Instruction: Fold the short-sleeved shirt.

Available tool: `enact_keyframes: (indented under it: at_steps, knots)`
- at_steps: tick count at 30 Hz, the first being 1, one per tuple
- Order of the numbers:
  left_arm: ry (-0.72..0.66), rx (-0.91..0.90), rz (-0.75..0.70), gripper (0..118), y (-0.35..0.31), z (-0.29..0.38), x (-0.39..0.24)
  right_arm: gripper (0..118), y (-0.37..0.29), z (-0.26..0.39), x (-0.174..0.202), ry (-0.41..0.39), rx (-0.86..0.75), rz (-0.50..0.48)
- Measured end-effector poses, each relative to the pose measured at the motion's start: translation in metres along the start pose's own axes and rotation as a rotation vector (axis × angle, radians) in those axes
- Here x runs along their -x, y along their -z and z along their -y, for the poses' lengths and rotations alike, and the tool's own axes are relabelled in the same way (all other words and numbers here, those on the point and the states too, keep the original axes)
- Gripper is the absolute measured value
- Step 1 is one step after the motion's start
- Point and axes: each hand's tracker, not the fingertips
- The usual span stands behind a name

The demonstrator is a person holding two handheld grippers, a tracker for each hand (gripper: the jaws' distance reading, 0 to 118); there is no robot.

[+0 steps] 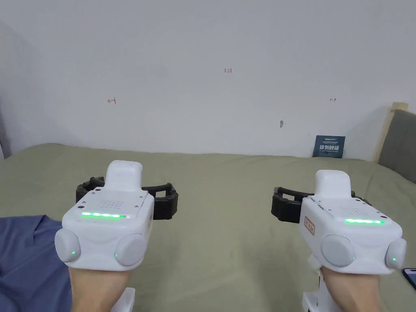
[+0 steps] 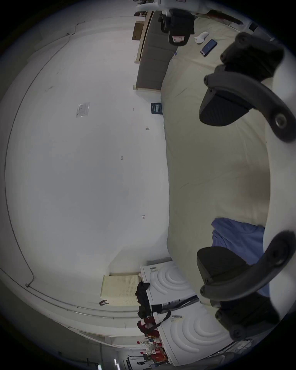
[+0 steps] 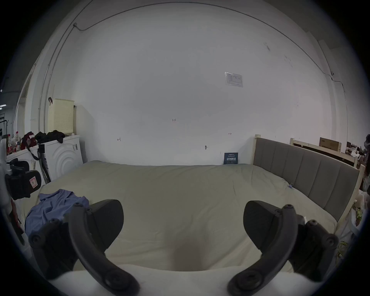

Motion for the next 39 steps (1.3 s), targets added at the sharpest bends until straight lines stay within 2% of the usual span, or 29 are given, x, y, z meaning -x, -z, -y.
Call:
enact_keyframes:
  at_steps: [1, 2, 3, 4, 5, 8, 12, 15, 18, 20, 23, 33, 36, 39]
  knots:
    - [-0.004, -0.007, 0.013, 107, -0.001, 0.000, -0.001, 112, 0.000, 0.000, 0.000, 0.000, 0.014, -0.009]
    - [0.000, -0.009, 0.015, 72, -0.002, 0.001, -0.002, 89, 0.000, 0.001, 0.000, 0.002, 0.022, -0.015]
    - [0.014, -0.008, 0.009, 29, -0.002, 0.001, -0.004, 56, -0.001, 0.001, 0.001, -0.007, 0.026, -0.011]
    - [0.044, 0.000, -0.010, 0, 0.001, 0.002, -0.006, 19, -0.001, 0.004, 0.002, -0.023, 0.027, 0.009]
    - [0.052, 0.006, -0.018, 0, 0.004, 0.003, -0.008, 5, 0.001, 0.006, 0.002, -0.030, 0.029, 0.017]
    - [0.006, 0.010, 0.014, 0, 0.004, 0.005, -0.010, 4, -0.003, 0.011, -0.001, -0.010, 0.054, 0.007]
    - [0.007, 0.008, -0.017, 0, 0.003, 0.007, -0.008, 4, 0.001, 0.015, 0.000, -0.012, 0.076, 0.012]
    - [0.003, 0.025, -0.033, 0, -0.001, 0.007, 0.004, 3, 0.002, 0.014, 0.013, -0.006, 0.075, -0.022]
    - [0.012, 0.020, -0.095, 0, -0.010, 0.009, 0.030, 3, 0.004, 0.012, 0.045, -0.045, 0.065, -0.084]
    - [0.007, 0.028, -0.165, 0, -0.022, 0.012, 0.054, 3, 0.010, 0.012, 0.068, -0.039, 0.061, -0.172]
    - [-0.025, 0.042, -0.253, 0, -0.047, 0.013, 0.091, 3, 0.012, 0.010, 0.109, -0.068, 0.054, -0.252]
    - [-0.086, 0.083, -0.541, 0, -0.129, 0.032, 0.186, 3, -0.011, 0.007, 0.229, -0.080, 0.057, -0.569]
    - [-0.093, 0.098, -0.580, 0, -0.154, 0.039, 0.200, 3, -0.027, 0.015, 0.259, -0.120, 0.069, -0.630]
    - [-0.104, 0.102, -0.595, 0, -0.172, 0.045, 0.210, 3, -0.041, 0.024, 0.280, -0.121, 0.083, -0.702]
